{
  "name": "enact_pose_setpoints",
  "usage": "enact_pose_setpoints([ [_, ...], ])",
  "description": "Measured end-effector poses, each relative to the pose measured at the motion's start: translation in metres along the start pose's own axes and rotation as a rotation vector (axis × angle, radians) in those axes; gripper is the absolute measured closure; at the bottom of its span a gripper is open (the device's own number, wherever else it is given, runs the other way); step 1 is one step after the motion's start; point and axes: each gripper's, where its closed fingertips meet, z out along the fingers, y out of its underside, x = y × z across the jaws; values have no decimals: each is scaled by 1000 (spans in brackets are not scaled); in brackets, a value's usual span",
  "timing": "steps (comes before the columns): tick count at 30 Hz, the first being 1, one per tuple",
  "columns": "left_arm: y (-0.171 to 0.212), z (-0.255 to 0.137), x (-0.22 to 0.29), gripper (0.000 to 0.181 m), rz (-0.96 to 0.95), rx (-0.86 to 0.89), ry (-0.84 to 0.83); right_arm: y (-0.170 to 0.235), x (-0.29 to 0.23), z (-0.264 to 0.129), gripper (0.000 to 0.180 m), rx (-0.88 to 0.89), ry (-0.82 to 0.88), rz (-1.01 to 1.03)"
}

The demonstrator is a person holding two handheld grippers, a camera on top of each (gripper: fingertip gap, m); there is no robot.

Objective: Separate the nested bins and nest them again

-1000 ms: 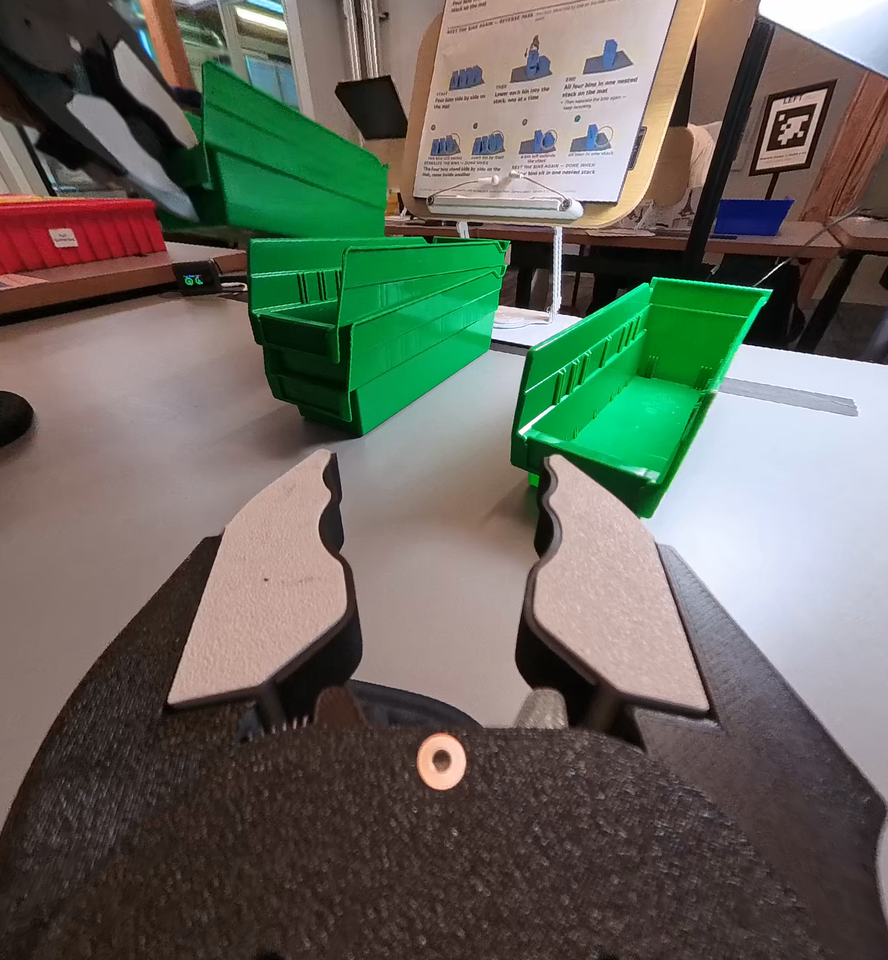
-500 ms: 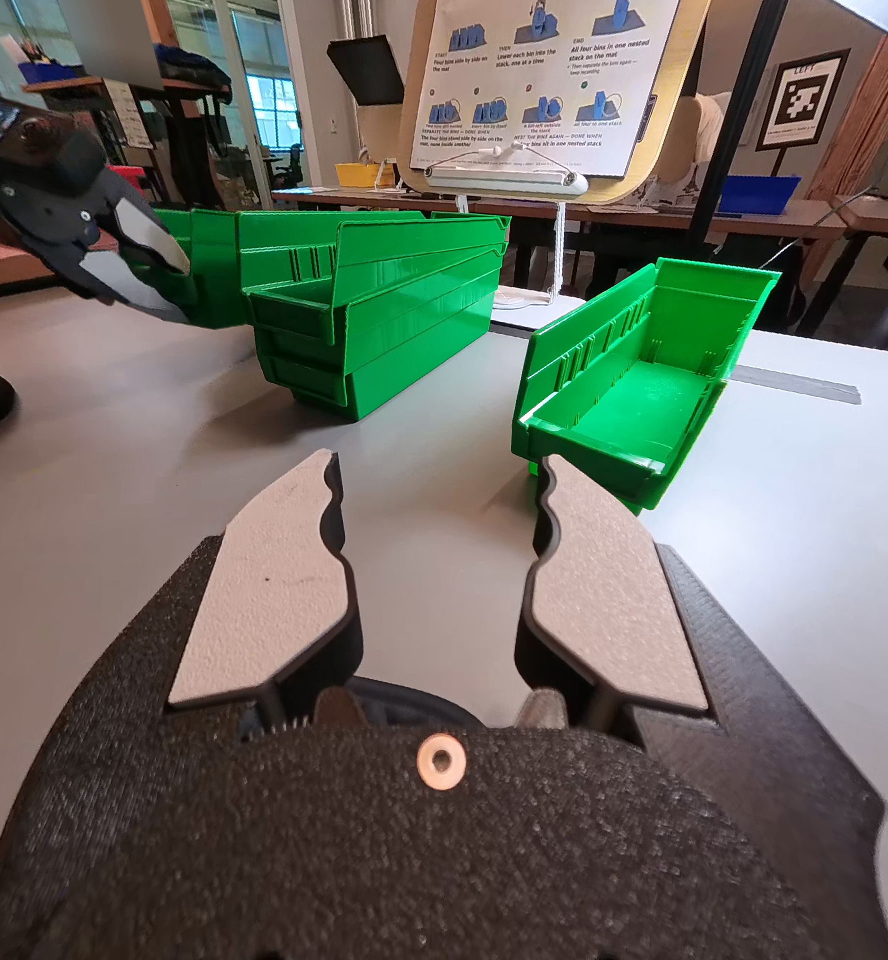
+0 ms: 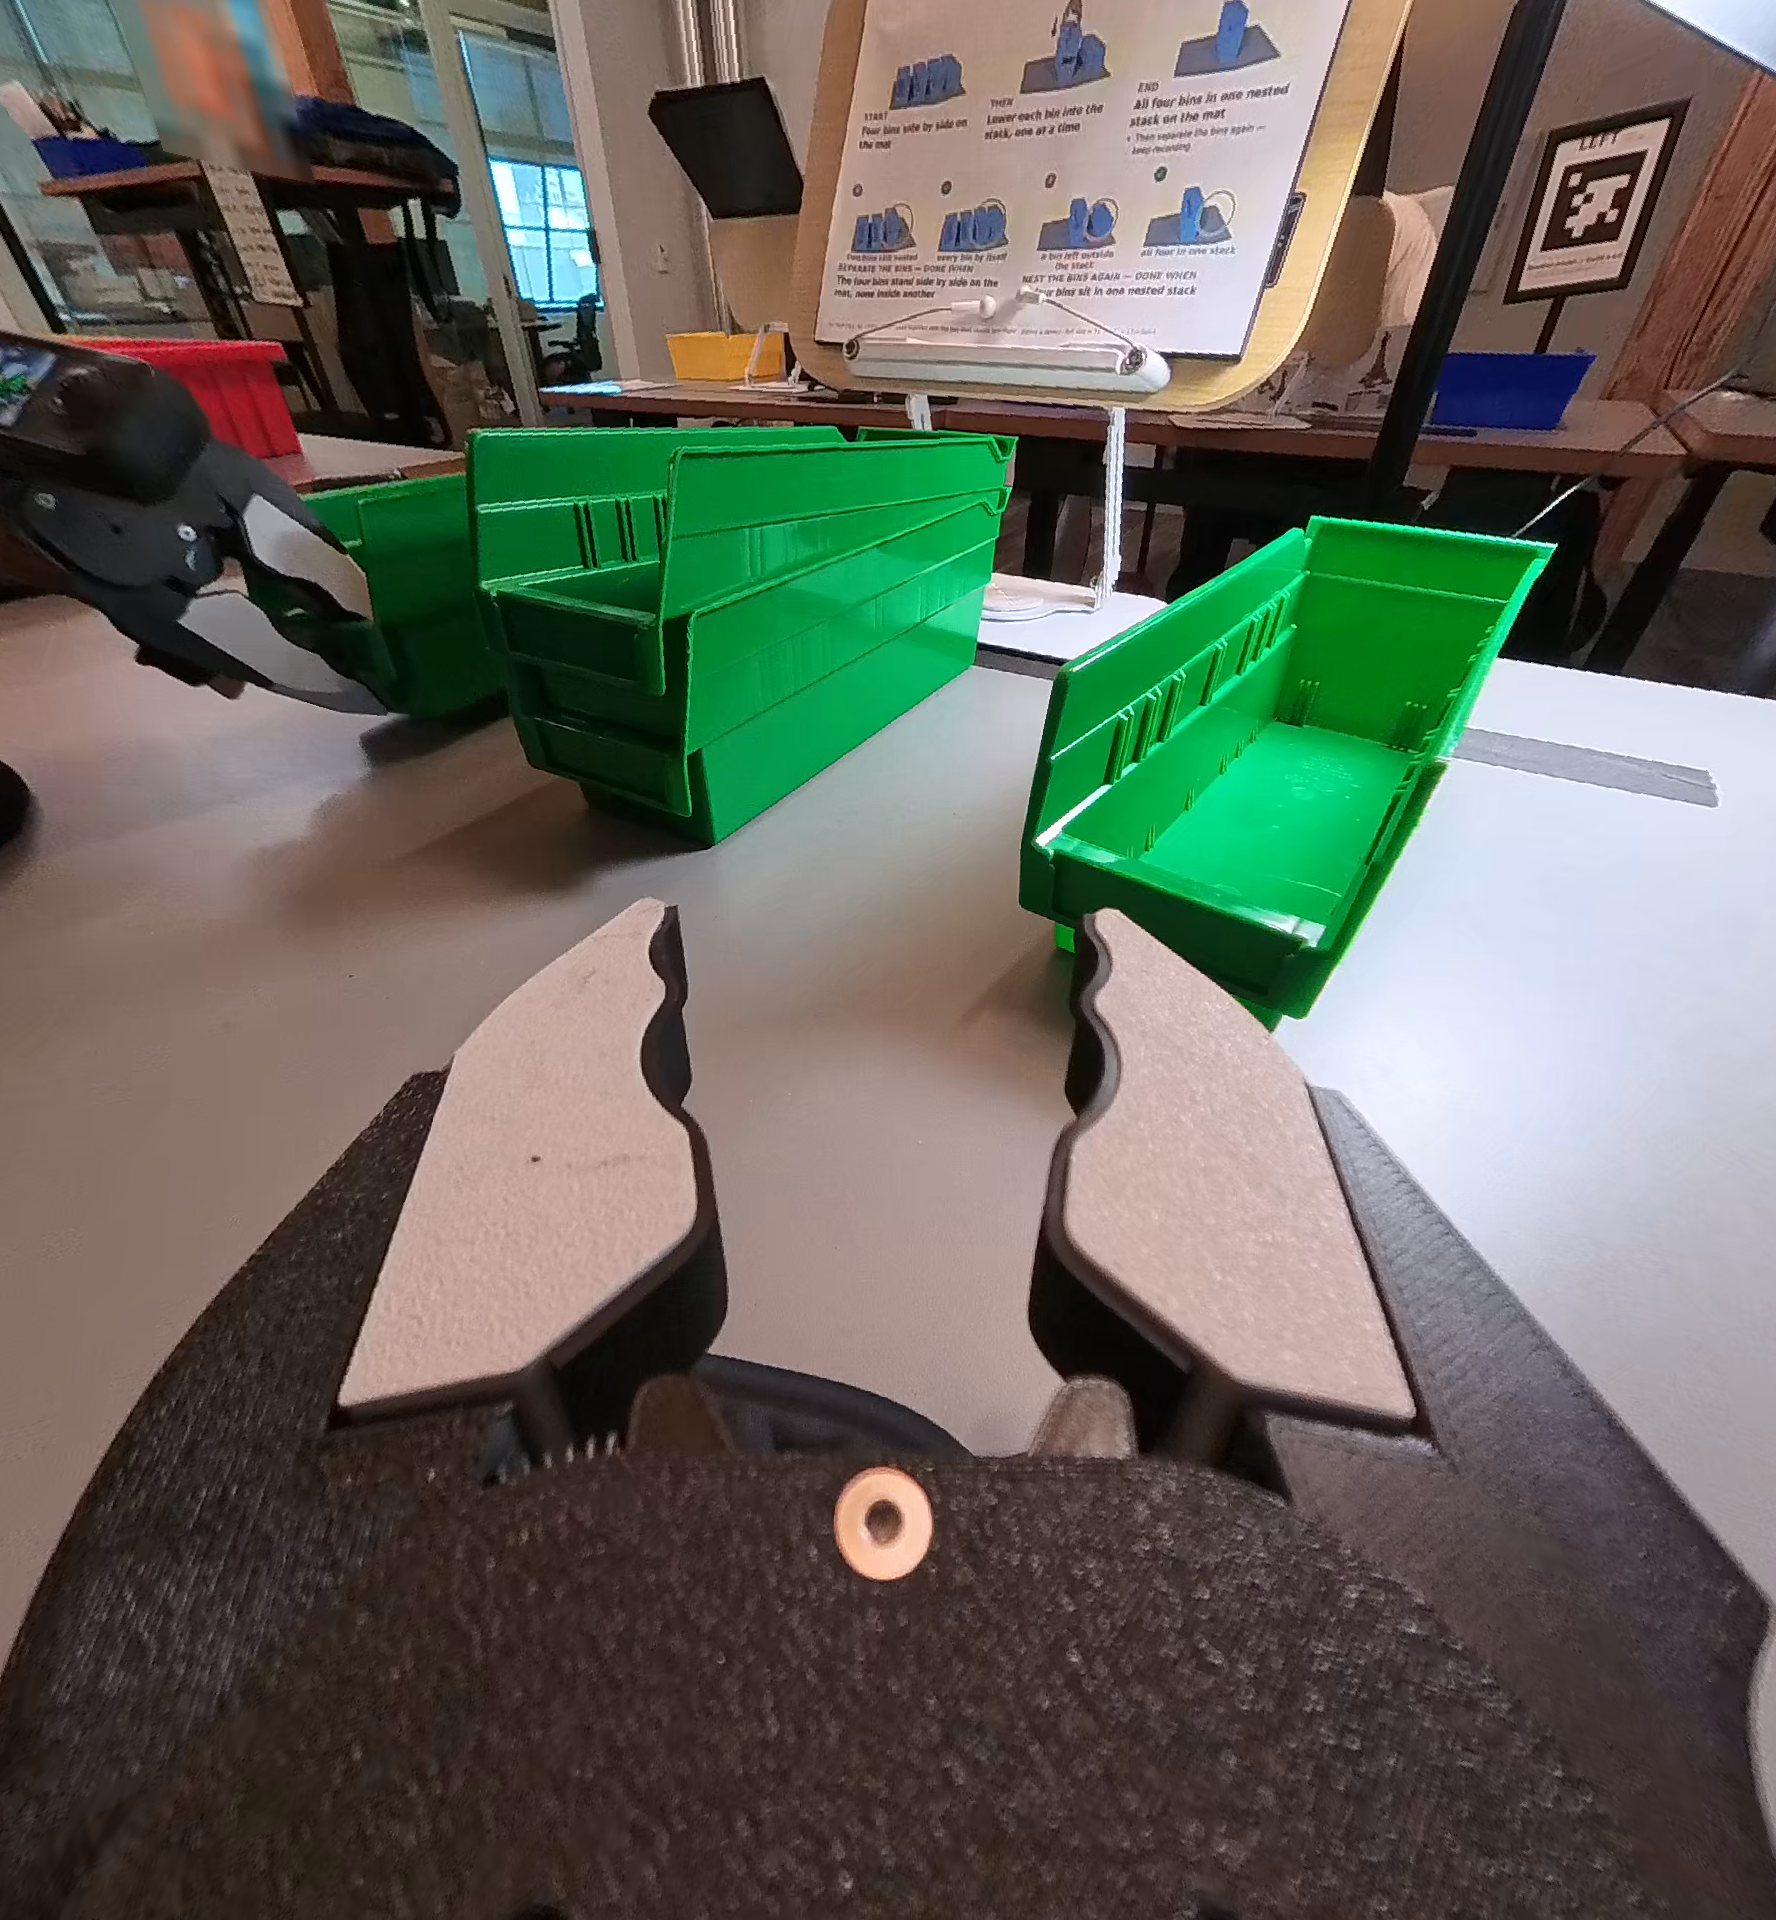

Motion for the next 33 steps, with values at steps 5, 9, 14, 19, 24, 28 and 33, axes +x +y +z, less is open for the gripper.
enact_pose_setpoints([
  [5,7,5,-1,144,-45,3,9,1,0,0,109,-5,0,2],
  [9,-5,-6,-3,135,-110,78,25,1,0,1,109,-7,2,2],
  [14,-47,-46,-18,136,-211,269,5,2,0,2,110,-15,1,-1],
  [19,-110,-87,-29,141,-200,462,-38,2,-1,2,110,-14,6,-12],
  [24,-176,-99,-11,142,-108,521,36,1,0,1,111,-6,5,-4],
  [28,-207,-74,3,141,-11,428,65,-1,1,-1,112,12,4,8],
  [33,-215,-32,3,137,15,197,83,-2,2,-2,112,23,0,19],
])
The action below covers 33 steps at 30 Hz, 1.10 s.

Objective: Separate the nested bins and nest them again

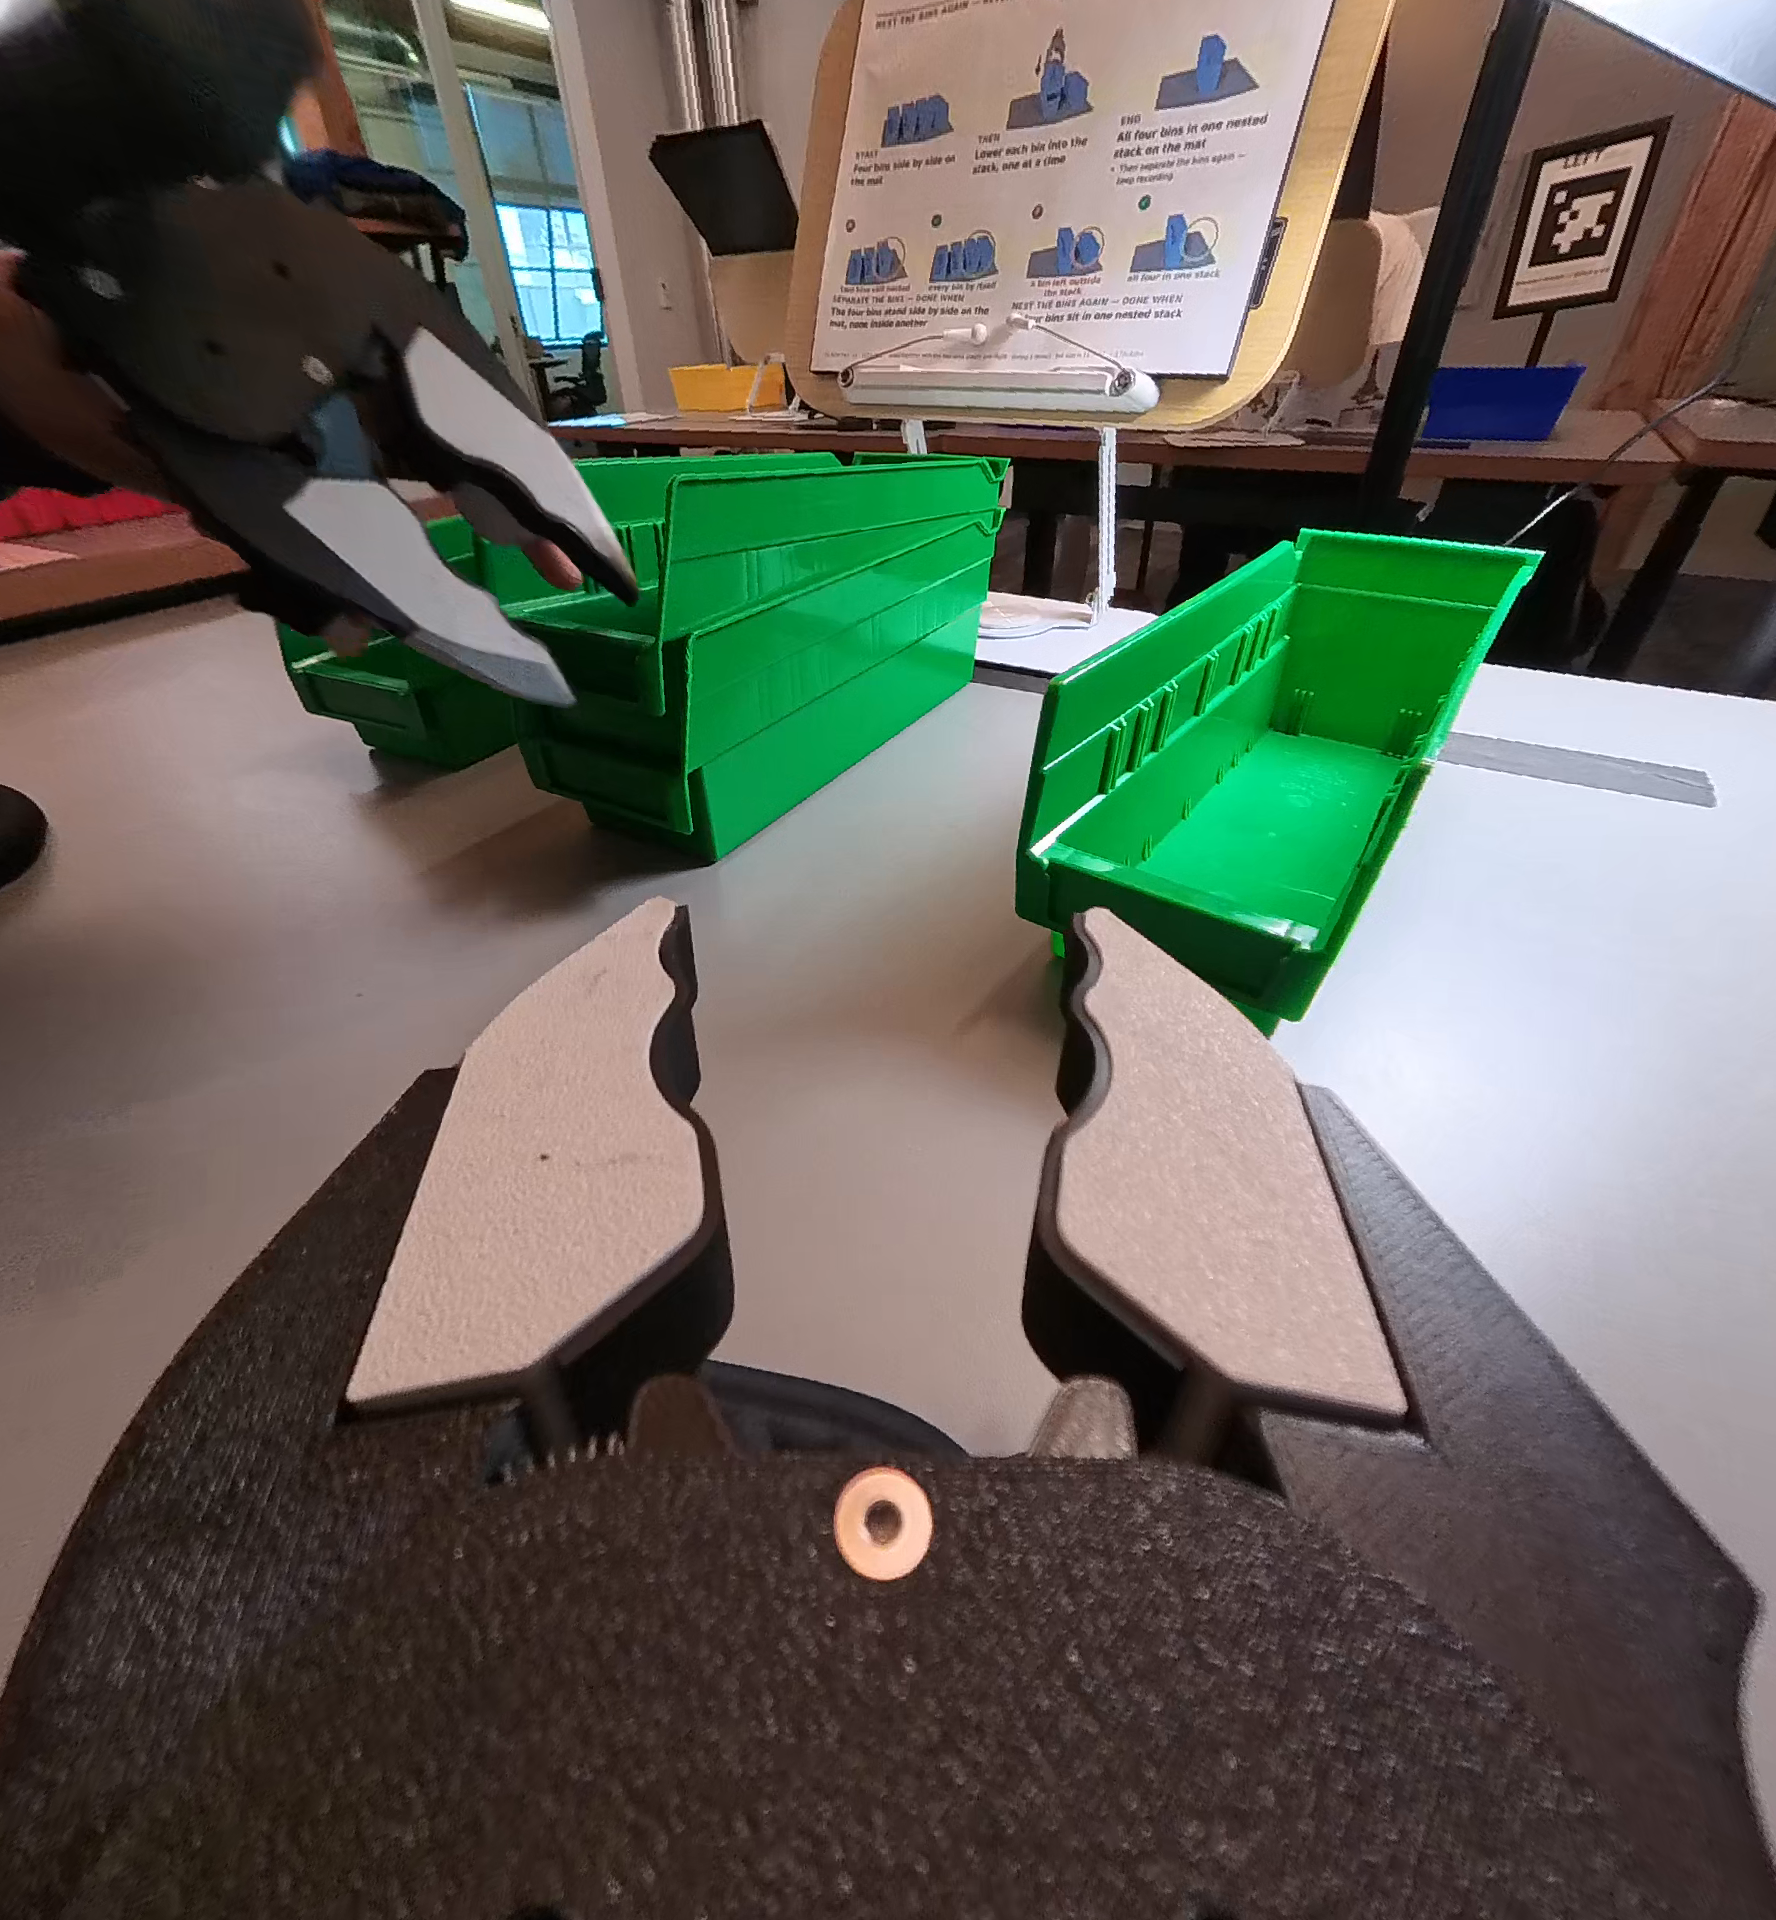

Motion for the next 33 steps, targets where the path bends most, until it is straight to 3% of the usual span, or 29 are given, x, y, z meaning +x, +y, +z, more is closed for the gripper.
enact_pose_setpoints([
  [5,19,22,-1,147,3,-155,16,-2,0,-2,113,14,-2,3],
  [15,44,5,-2,151,-122,-143,32,1,-3,1,115,-12,-4,-27],
  [23,57,6,-3,151,-15,-144,-23,5,-17,10,115,-68,-29,-117],
  [26,48,-4,-2,151,-8,-59,-54,7,-33,20,114,-103,-77,-170],
  [33,27,-69,3,147,-255,319,-69,0,-96,57,113,-152,-257,-303],
])
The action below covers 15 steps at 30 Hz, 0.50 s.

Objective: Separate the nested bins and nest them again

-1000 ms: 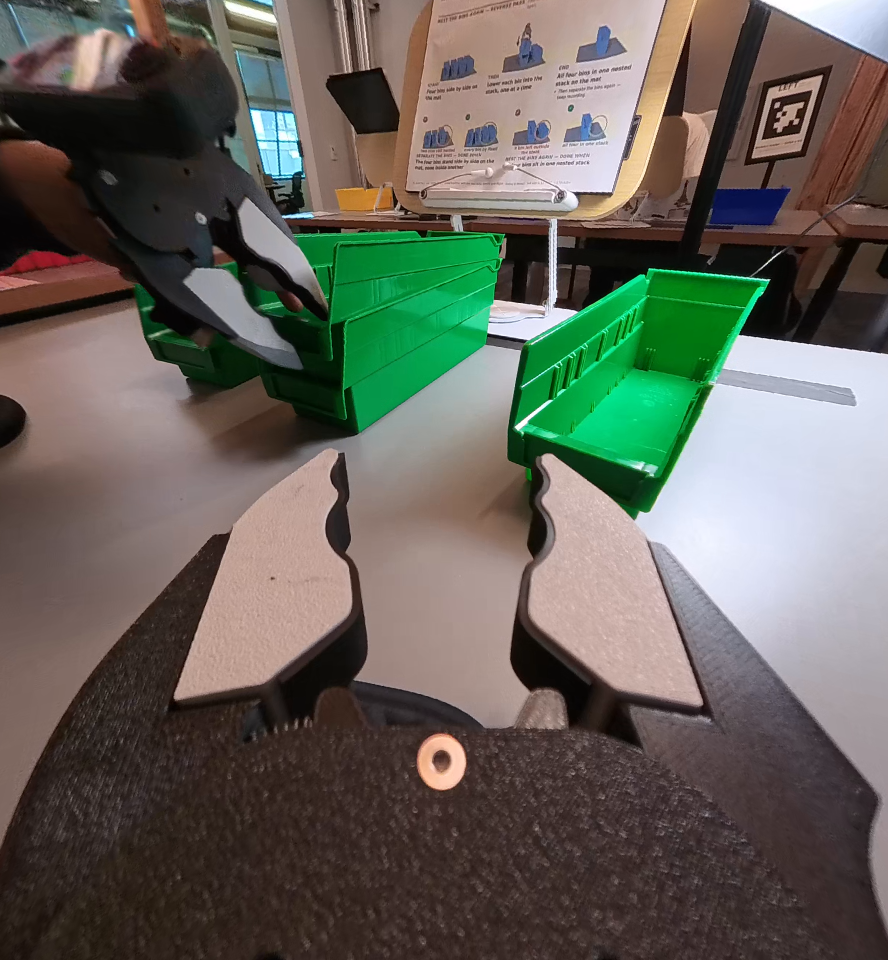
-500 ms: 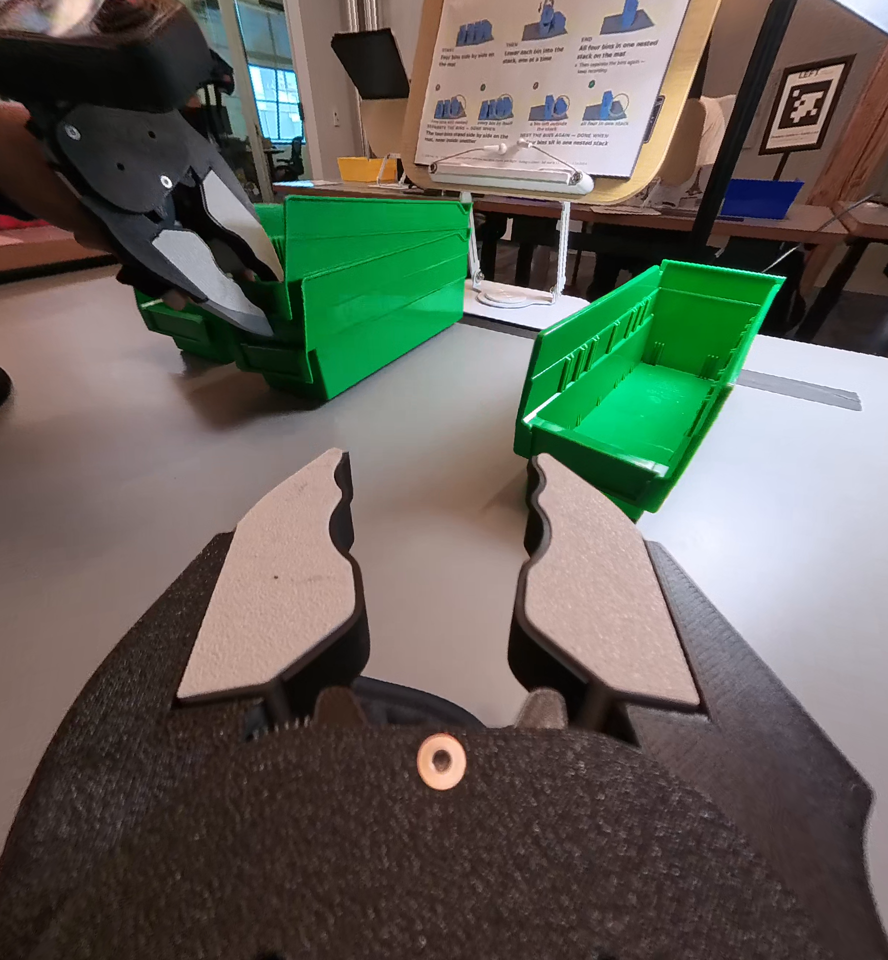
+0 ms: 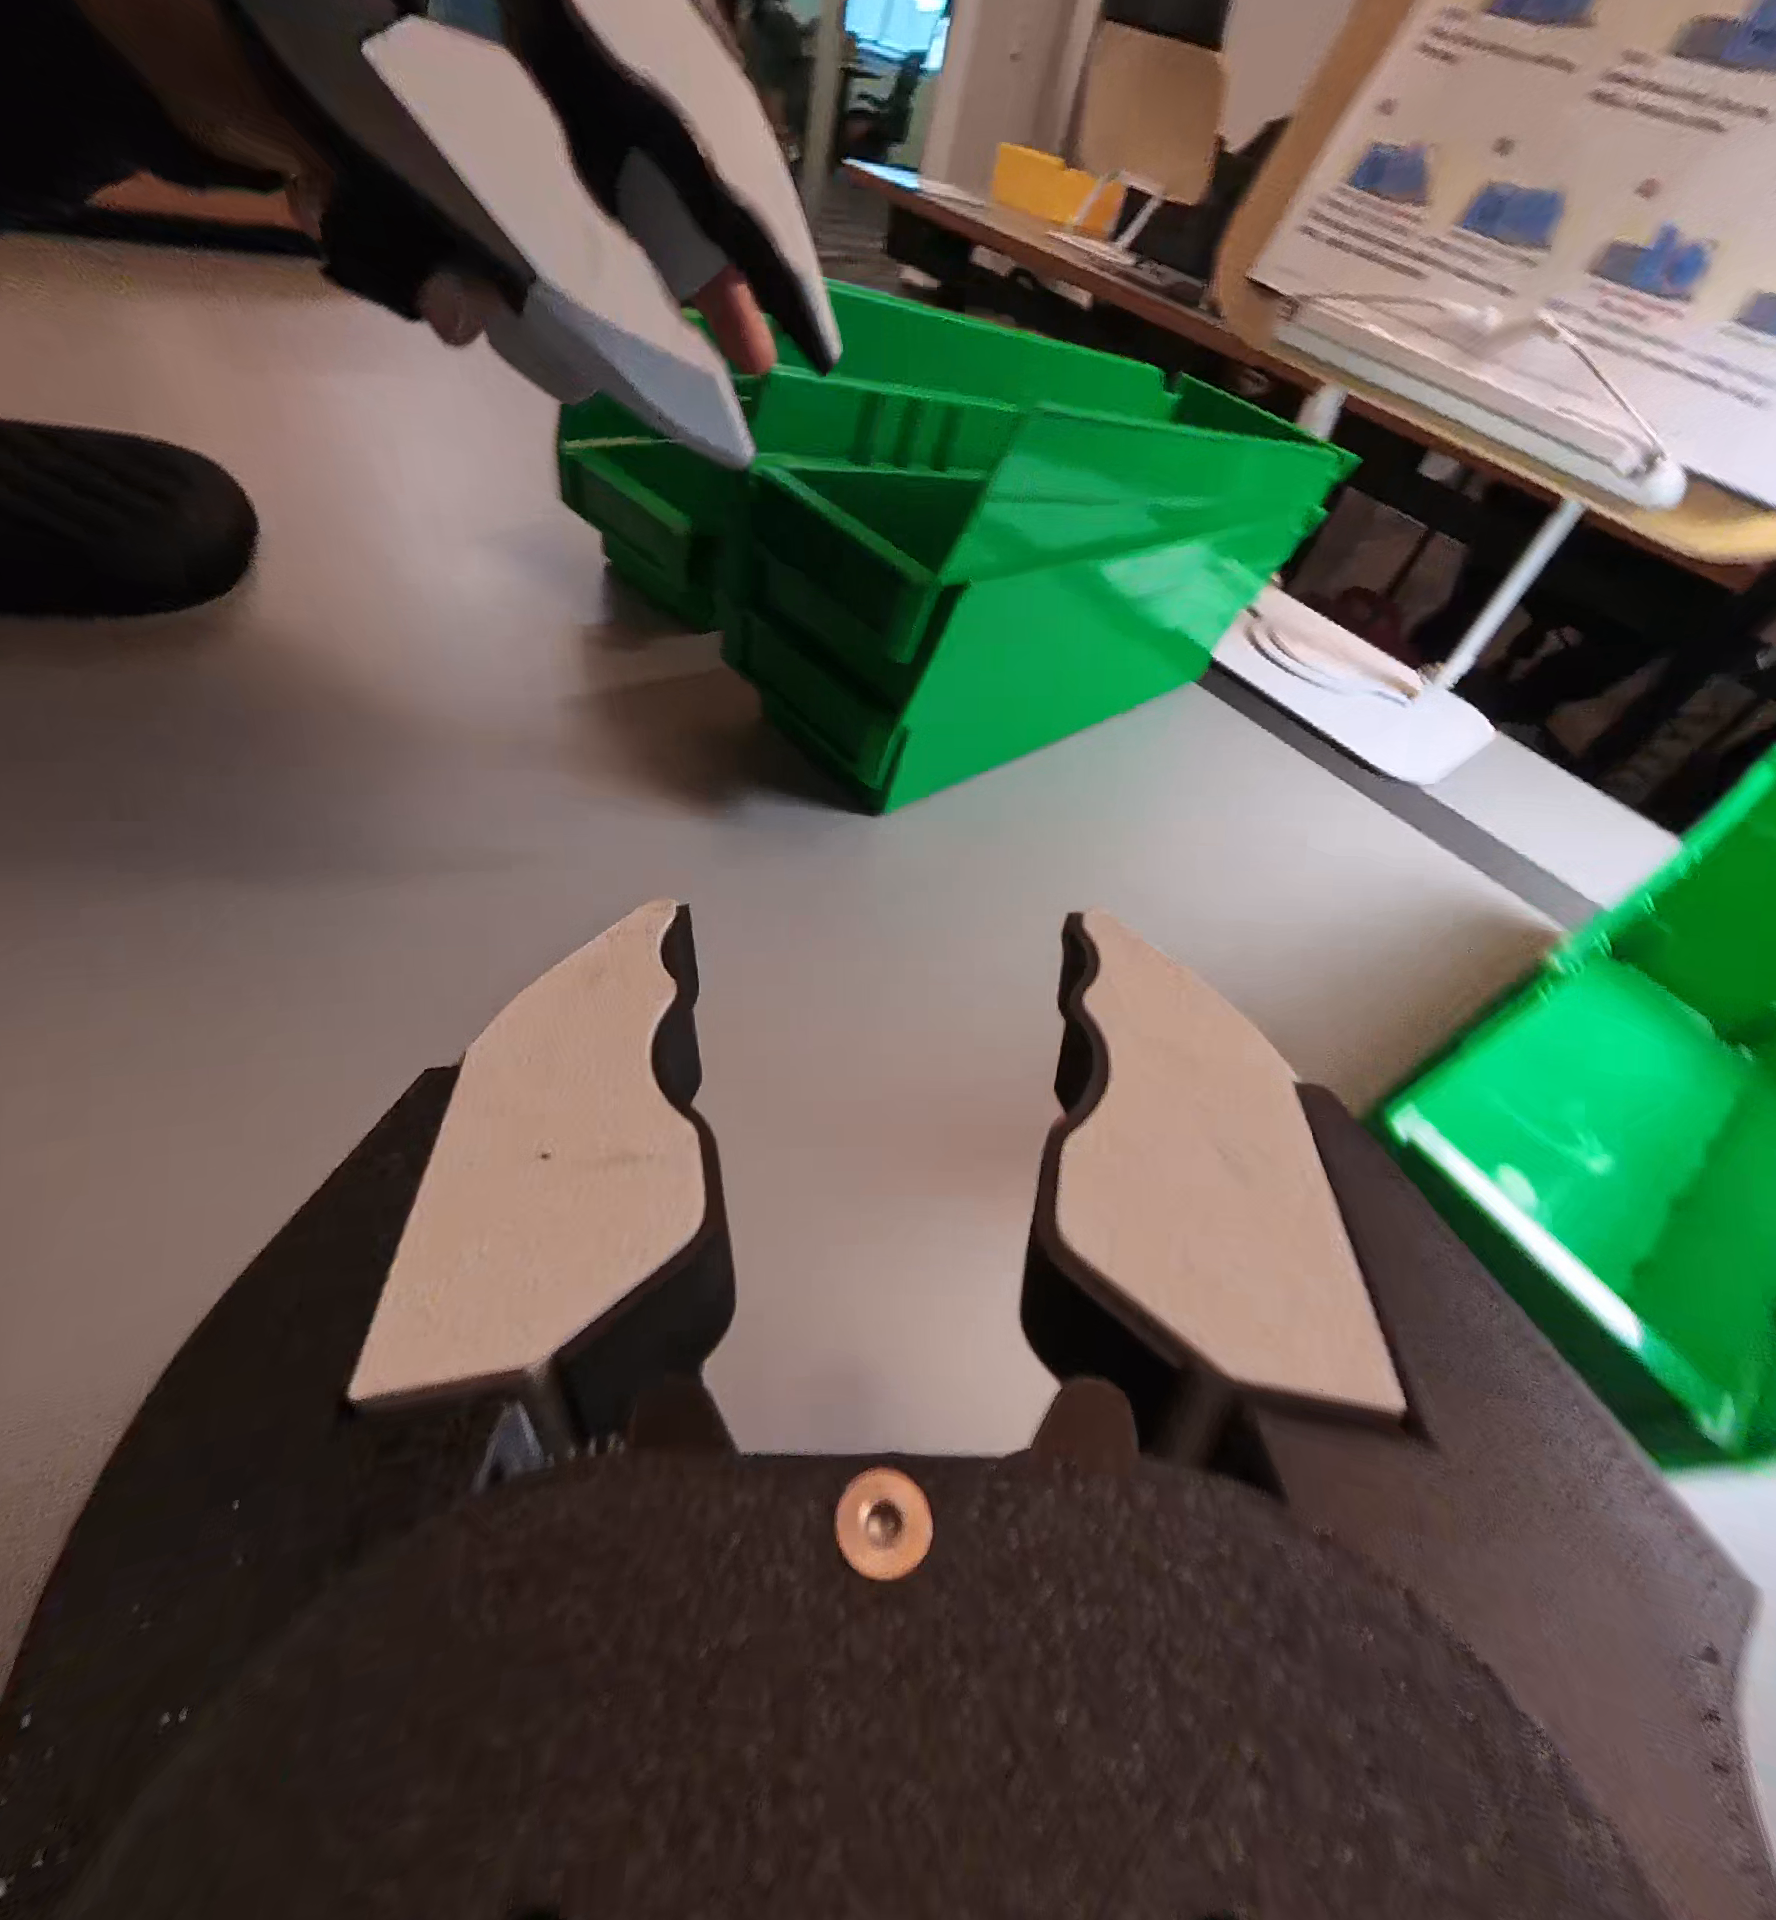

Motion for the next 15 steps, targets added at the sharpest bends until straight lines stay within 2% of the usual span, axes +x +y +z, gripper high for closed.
enact_pose_setpoints([
  [2,3,-18,-7,146,-88,96,-44,-13,-12,14,113,-10,-41,-60],
  [5,27,-35,-13,145,-217,153,-83,-30,-25,39,114,-40,-89,-173],
  [10,71,-40,-7,140,-397,215,-81,-60,-41,91,117,-112,-190,-398],
  [15,96,-39,2,138,-438,277,-108,-70,-45,149,120,-291,-230,-624],
])
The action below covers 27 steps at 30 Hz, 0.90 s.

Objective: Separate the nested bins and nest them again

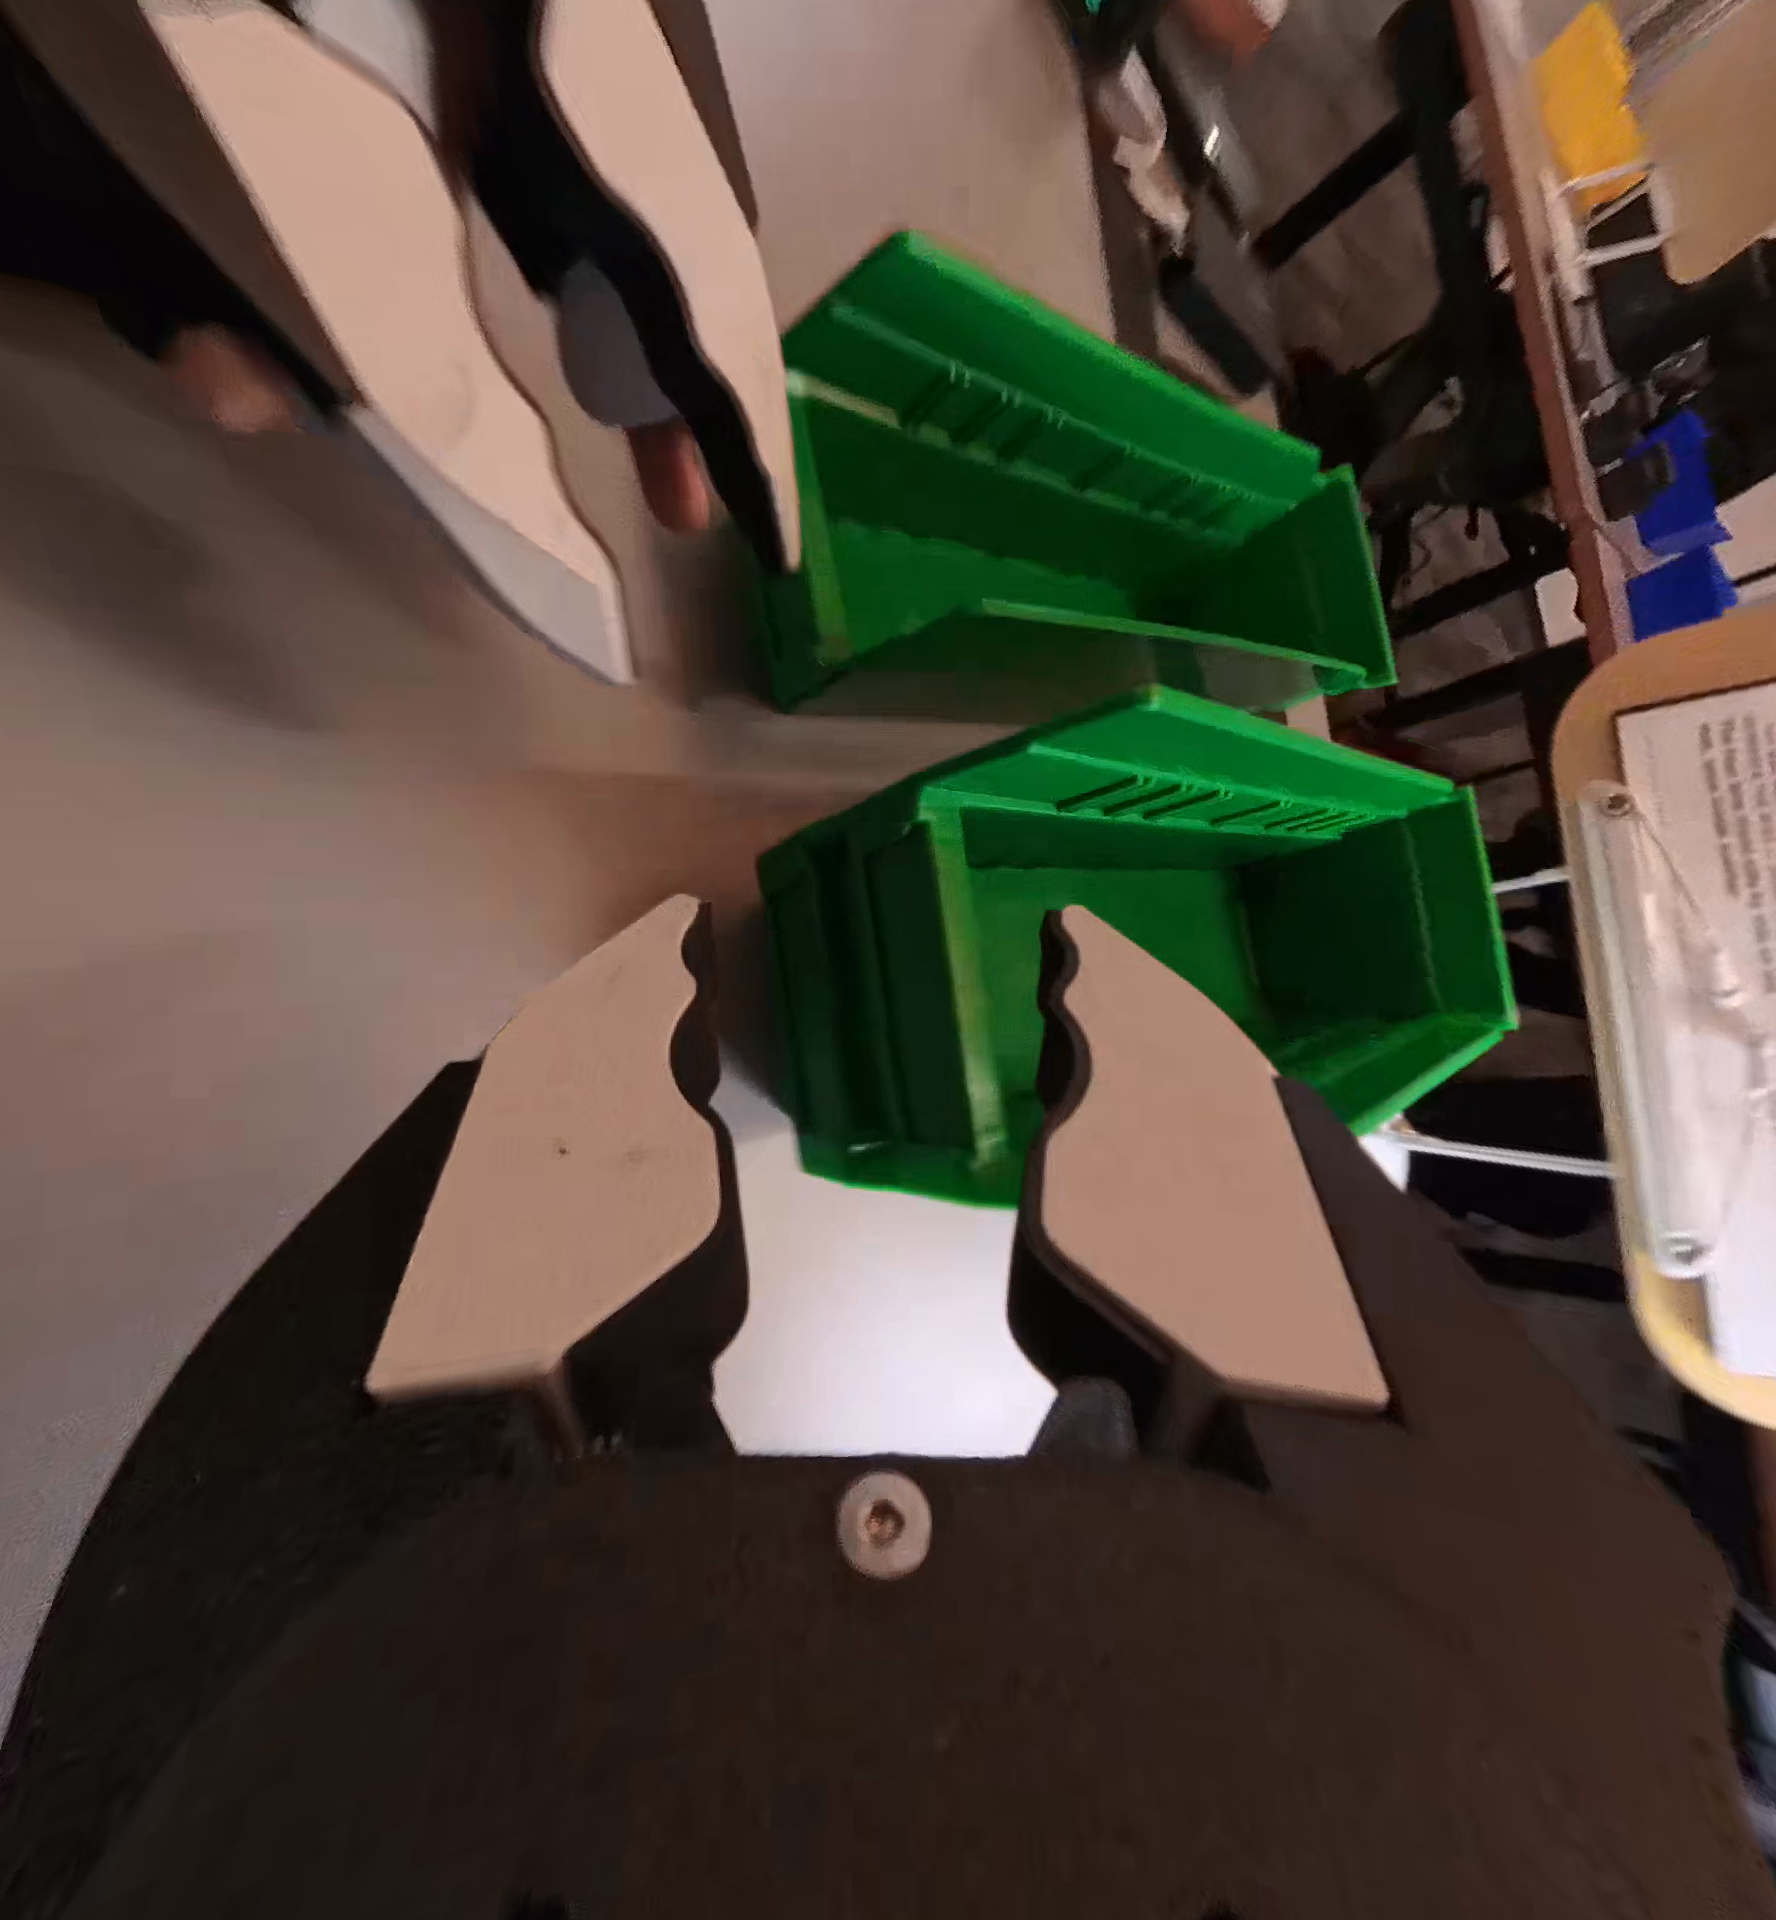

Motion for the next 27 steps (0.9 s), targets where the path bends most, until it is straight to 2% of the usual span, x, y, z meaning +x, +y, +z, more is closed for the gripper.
enact_pose_setpoints([
  [4,7,1,2,138,6,-5,12,24,12,36,125,-299,17,-208],
  [8,5,-1,6,139,32,6,20,44,13,52,138,-433,42,-319],
  [11,3,-3,10,140,40,16,29,49,13,54,146,-444,14,-329],
  [16,5,-2,15,141,60,8,33,45,21,49,147,-445,-15,-354],
  [27,16,6,17,144,86,-34,19,18,68,18,148,-385,-37,-207],
])
